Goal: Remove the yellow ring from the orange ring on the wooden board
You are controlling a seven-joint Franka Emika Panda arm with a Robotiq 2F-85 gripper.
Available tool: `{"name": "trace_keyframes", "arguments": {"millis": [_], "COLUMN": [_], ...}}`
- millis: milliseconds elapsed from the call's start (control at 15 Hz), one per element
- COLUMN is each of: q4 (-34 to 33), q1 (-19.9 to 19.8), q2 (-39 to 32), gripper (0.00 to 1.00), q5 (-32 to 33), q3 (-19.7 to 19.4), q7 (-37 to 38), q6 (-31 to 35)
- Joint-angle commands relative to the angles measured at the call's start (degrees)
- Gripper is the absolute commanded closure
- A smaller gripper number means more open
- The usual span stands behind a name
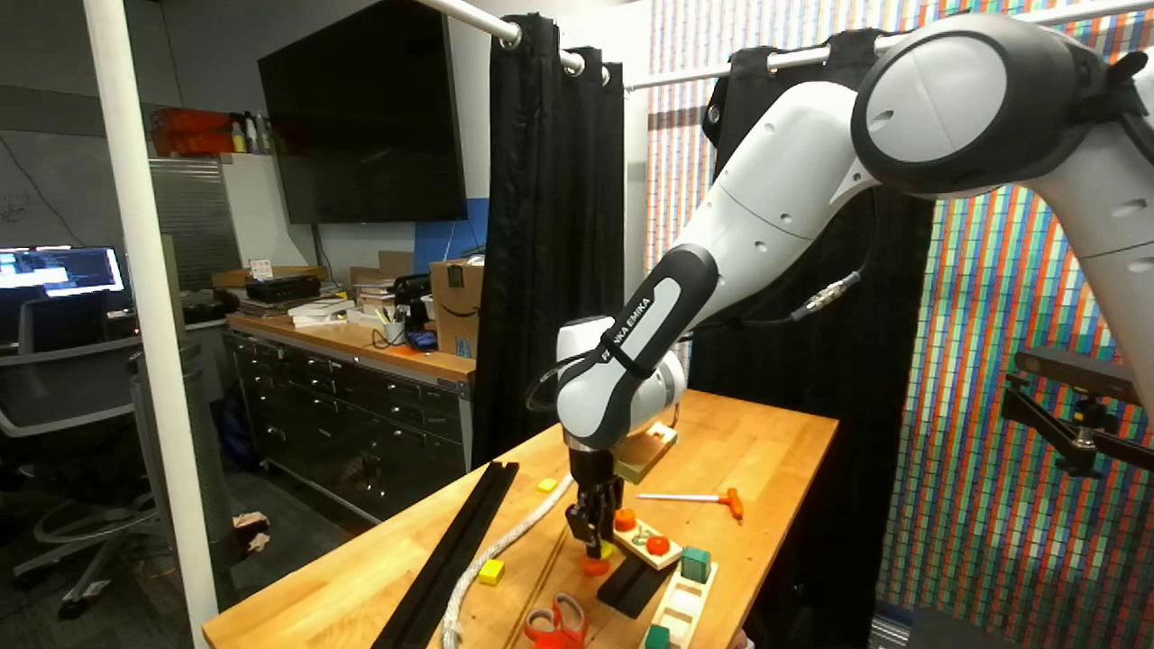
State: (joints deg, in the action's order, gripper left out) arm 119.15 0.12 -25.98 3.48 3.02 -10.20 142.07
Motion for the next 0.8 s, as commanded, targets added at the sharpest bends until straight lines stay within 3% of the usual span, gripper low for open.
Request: {"name": "trace_keyframes", "arguments": {"millis": [0, 133, 200, 267, 533, 733], "q4": [1.47, 1.43, 1.32, 1.26, 1.22, 1.1], "q1": [-1.86, -2.16, -2.26, -2.18, -2.0, -1.56], "q2": [0.89, 0.72, 0.65, 0.59, 0.48, 0.95], "gripper": [0.78, 0.78, 0.34, 0.33, 0.04, 0.0], "q5": [-2.62, -3.13, -3.54, -3.57, -3.36, -2.75], "q3": [1.9, 2.17, 2.23, 2.08, 1.71, 1.27], "q7": [-4.08, -4.68, -4.65, -4.38, -3.7, -2.73], "q6": [2.51, 2.68, 2.43, 2.33, 2.37, 1.75]}}
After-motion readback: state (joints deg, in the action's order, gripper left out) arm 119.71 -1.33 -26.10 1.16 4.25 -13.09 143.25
